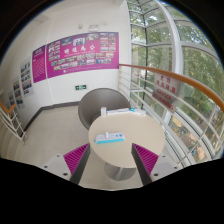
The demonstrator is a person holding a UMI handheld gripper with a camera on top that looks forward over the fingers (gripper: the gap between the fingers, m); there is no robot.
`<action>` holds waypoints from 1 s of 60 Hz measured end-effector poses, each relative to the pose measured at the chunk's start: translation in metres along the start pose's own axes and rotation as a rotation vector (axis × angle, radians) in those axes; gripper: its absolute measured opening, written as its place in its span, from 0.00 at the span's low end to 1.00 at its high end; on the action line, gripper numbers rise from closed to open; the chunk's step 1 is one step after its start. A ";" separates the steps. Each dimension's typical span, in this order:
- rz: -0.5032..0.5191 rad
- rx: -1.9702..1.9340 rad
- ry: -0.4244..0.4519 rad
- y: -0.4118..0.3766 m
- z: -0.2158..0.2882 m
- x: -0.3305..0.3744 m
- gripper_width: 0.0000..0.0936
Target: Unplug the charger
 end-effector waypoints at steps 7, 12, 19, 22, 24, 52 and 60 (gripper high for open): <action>0.052 -0.014 0.033 0.000 -0.023 -0.089 0.91; 0.085 -0.015 0.057 0.000 -0.034 -0.158 0.92; 0.094 -0.005 0.051 0.004 -0.046 -0.244 0.91; 0.100 0.005 0.044 0.005 -0.055 -0.271 0.91; 0.111 0.008 0.039 0.004 -0.055 -0.295 0.91; 0.099 0.090 0.060 0.014 -0.065 -0.389 0.12; 0.109 0.051 0.044 0.016 -0.061 -0.388 0.05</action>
Point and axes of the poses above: the point between the fingertips, and its own axes, seen from behind it with the camera up: y to the right, z up, x backward, against the way the camera looks, the point moved 8 cm from there along x, backward, against the way the camera looks, and after that the axes turned 6 degrees about z, right-handed, at the moved point
